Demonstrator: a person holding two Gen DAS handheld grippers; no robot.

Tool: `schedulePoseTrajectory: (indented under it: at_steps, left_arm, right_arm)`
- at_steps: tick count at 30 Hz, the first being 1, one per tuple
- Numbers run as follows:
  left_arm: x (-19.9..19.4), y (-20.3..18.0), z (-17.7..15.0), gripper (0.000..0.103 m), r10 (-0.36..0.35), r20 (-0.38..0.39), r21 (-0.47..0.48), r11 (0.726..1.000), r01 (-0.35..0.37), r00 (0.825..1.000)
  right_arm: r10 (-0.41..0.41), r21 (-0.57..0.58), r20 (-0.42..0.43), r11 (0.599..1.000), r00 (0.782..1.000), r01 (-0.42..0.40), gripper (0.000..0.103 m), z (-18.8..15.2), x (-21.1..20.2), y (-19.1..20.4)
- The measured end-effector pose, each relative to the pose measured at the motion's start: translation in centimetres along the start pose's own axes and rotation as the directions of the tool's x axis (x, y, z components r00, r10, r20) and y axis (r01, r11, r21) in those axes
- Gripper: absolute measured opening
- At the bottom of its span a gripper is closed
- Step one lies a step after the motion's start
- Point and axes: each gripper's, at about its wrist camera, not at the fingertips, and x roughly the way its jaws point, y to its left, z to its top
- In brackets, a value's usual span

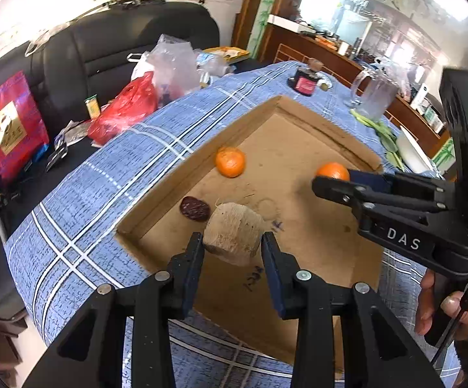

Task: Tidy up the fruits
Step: 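Lower both held fruits into the cardboard tray and open both grippers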

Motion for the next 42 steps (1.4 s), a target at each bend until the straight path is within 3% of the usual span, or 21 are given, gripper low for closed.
schedulePoseTrajectory:
  at_steps: [13, 30, 34, 42]
  left_arm:
    - [1.6, 0.8, -0.1, 0.036, 0.023, -0.028, -0.033, 0.999, -0.024, 0.999]
    - [1.4, 0.2, -0.8, 0.036, -0.004, -0.018, -0.019, 1.000, 0.003, 1.000]
    - [1.0, 0.2, -0.9, 0.036, -0.012, -0.019, -0.021, 1.000, 0.012, 1.000]
    - [-0.5, 0.2, -1.4, 0.038, -0.003, 0.001, -0.004, 1.000, 0.003, 1.000]
  right_arm:
    - [0.036, -0.129, -0.086, 0.991, 0.996, -0.047, 0.036, 1.3, 4.0, 2.5]
    - [0.008, -0.116, -0.112, 0.993, 0.994, -0.021, 0.036, 0.9, 4.8, 2.7]
    - [-0.005, -0.109, -0.117, 0.994, 0.993, -0.008, 0.044, 0.5, 4.7, 2.6]
    - [-0.026, -0.089, -0.105, 0.996, 0.994, 0.016, 0.044, -0.2, 3.5, 2.5]
